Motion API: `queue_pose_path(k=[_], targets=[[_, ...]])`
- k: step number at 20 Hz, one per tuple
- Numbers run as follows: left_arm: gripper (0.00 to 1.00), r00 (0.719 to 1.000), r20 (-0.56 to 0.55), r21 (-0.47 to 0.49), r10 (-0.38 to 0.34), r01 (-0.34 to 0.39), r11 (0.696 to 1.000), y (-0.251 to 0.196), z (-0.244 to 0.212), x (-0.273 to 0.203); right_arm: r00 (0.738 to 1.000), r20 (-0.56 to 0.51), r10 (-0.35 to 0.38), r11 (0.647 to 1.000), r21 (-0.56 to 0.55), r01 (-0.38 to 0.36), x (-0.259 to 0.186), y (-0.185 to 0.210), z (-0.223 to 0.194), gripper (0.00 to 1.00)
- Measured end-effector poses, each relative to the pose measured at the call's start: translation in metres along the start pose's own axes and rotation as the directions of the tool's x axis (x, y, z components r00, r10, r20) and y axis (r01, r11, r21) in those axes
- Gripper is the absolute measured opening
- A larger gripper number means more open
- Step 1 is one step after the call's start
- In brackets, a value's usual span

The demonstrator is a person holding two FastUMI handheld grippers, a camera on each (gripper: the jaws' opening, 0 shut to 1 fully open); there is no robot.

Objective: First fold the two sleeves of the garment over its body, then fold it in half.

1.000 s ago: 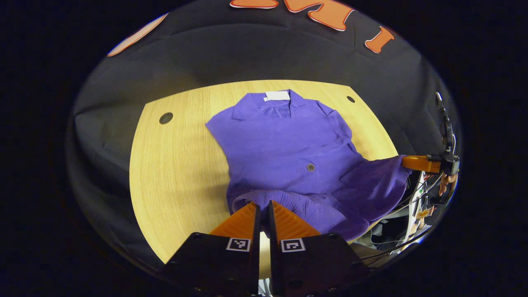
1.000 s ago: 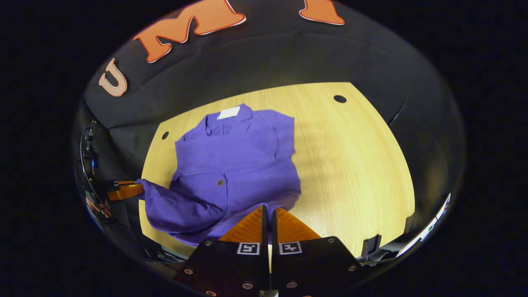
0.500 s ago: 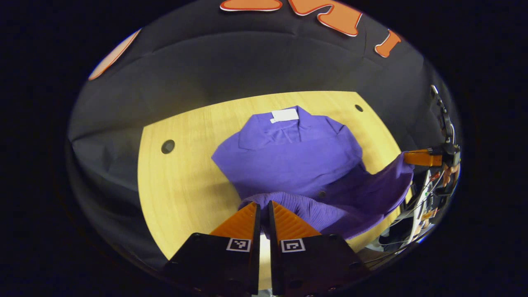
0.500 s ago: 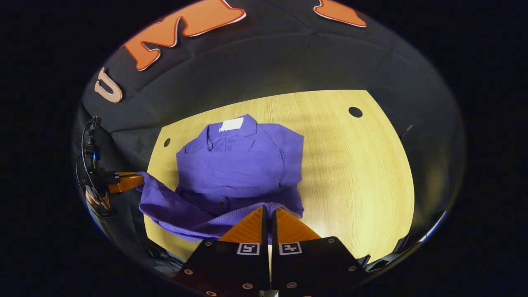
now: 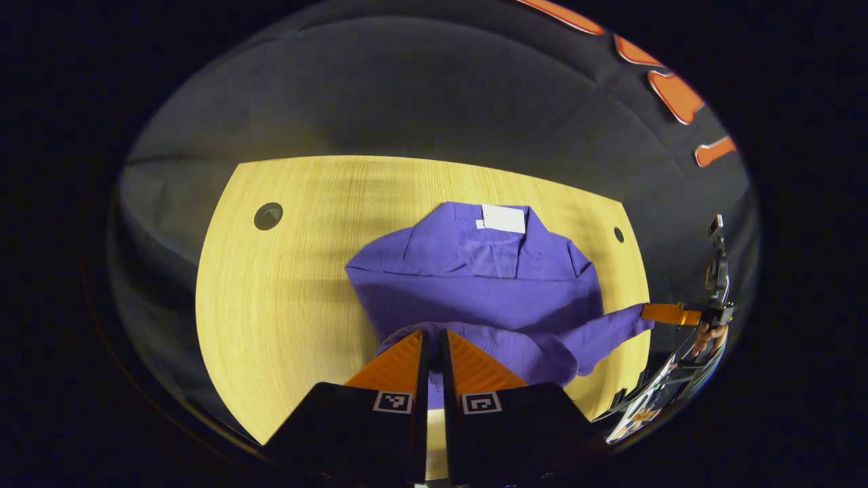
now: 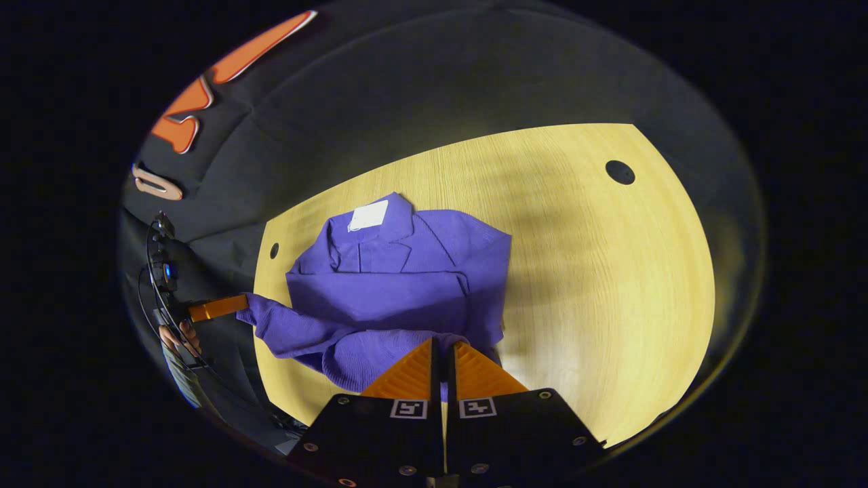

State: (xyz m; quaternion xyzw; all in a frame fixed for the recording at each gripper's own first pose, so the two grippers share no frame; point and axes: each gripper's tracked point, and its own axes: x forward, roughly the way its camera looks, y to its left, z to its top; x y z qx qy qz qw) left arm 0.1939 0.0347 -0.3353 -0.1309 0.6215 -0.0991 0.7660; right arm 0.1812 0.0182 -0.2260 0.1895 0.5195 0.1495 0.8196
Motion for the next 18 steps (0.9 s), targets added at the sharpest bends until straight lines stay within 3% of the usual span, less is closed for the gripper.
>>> queue_pose_path(k=[7,10,12,14,17,18], targets=[[0.12,0.998,0.056,-0.141,-0.008,0.016,0.99,0.002,0.031,0.035,0.996,0.025,0.086,0.986,0.138,-0.089,0.032,-0.002,0.05,0.02],[0.1,0.985,0.134,-0.179,0.11,-0.085,0.98,0.027,0.059,0.048,0.993,0.065,0.096,0.961,0.253,-0.11,0.048,-0.008,0.077,0.03],[0.05,0.958,0.254,-0.226,0.135,-0.077,0.971,0.038,0.09,0.043,0.98,0.164,0.112,0.943,0.295,-0.157,0.052,-0.007,0.105,0.1],[0.05,0.938,0.305,-0.272,0.164,-0.079,0.959,0.046,0.102,0.032,0.968,0.231,0.096,0.93,0.327,-0.17,0.044,-0.011,0.121,0.17],[0.04,0.954,0.289,-0.216,0.082,-0.019,0.976,0.021,0.092,0.023,0.96,0.273,0.065,0.954,0.266,-0.14,0.031,-0.018,0.119,0.31],[0.14,0.949,0.302,-0.193,0.089,-0.031,0.981,0.02,0.094,0.017,0.959,0.281,0.043,0.965,0.237,-0.113,0.025,-0.02,0.115,0.35]])
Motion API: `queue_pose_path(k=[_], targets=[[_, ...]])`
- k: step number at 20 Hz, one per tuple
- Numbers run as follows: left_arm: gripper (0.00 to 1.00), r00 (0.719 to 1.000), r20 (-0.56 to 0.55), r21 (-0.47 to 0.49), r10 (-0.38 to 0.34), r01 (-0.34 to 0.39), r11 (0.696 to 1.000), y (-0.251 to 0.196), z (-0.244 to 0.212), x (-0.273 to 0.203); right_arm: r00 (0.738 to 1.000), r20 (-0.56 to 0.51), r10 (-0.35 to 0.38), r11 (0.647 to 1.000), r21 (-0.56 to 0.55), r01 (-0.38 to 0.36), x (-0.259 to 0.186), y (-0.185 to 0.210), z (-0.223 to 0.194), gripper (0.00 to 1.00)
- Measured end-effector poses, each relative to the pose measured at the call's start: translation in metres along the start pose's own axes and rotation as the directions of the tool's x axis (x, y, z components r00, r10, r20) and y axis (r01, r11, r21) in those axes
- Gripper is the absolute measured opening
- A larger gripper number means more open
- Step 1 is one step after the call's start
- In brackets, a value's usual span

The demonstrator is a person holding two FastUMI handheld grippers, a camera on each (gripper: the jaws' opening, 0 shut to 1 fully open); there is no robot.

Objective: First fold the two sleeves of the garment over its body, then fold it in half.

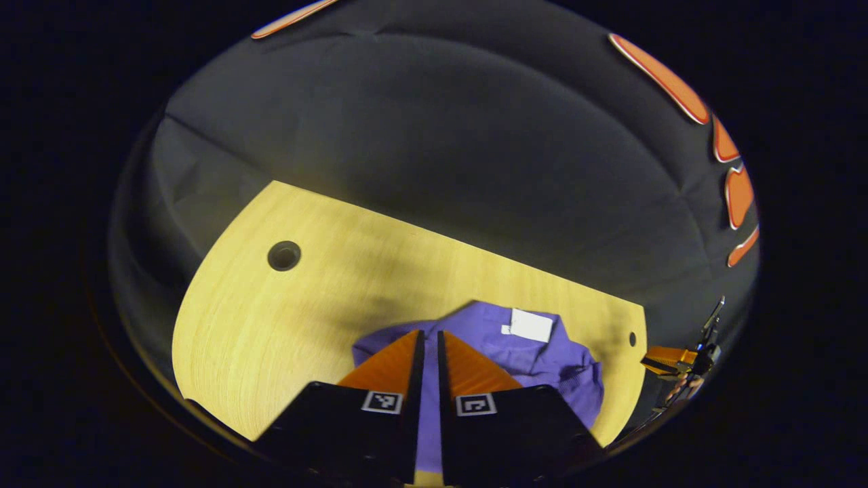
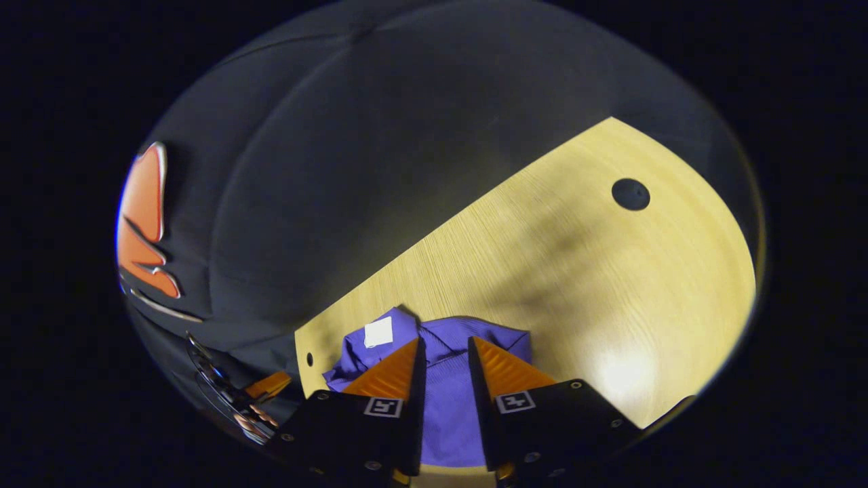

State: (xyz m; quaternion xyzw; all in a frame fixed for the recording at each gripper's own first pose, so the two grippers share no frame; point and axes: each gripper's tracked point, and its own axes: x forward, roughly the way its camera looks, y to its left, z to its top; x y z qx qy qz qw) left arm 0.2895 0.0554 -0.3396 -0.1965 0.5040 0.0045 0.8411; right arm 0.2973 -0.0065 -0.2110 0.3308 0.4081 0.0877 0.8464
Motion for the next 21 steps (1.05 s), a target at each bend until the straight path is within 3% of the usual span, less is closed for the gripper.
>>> queue_pose_path(k=[1,3,4,7,11,14,18,21], targets=[[0.25,1.0,0.026,0.031,0.006,-0.007,1.0,-0.001,0.006,-0.005,1.0,0.023,-0.008,0.999,-0.037,0.009,-0.005,0.001,-0.001,0.43],[0.25,0.997,0.076,0.076,-0.008,0.003,0.997,-0.01,0.016,-0.024,0.997,0.073,-0.01,0.995,-0.103,0.018,-0.021,0.008,0.0,0.59],[0.31,0.995,0.099,0.087,-0.027,0.018,0.996,-0.016,0.018,-0.033,0.995,0.096,-0.021,0.991,-0.128,0.033,-0.028,0.009,-0.002,0.63],[1.0,0.989,0.143,0.144,-0.043,0.022,0.989,-0.024,0.017,-0.064,0.983,0.178,-0.033,0.977,-0.2,0.069,-0.058,0.018,0.0,0.82],[0.96,0.976,0.216,0.253,-0.025,-0.031,0.967,-0.027,0.005,-0.101,0.96,0.277,-0.039,0.962,-0.248,0.11,-0.099,0.034,-0.007,0.94],[0.96,0.959,0.281,0.301,-0.039,-0.049,0.952,-0.034,-0.007,-0.13,0.937,0.346,-0.041,0.947,-0.287,0.147,-0.129,0.046,-0.019,0.95],[0.96,0.923,0.375,0.314,-0.081,-0.045,0.948,-0.034,-0.023,-0.182,0.914,0.405,-0.032,0.917,-0.352,0.188,-0.166,0.066,-0.049,0.95],[0.96,0.879,0.462,0.362,-0.115,-0.069,0.93,-0.038,-0.032,-0.216,0.879,0.477,-0.024,0.888,-0.394,0.239,-0.189,0.082,-0.067,0.95]])
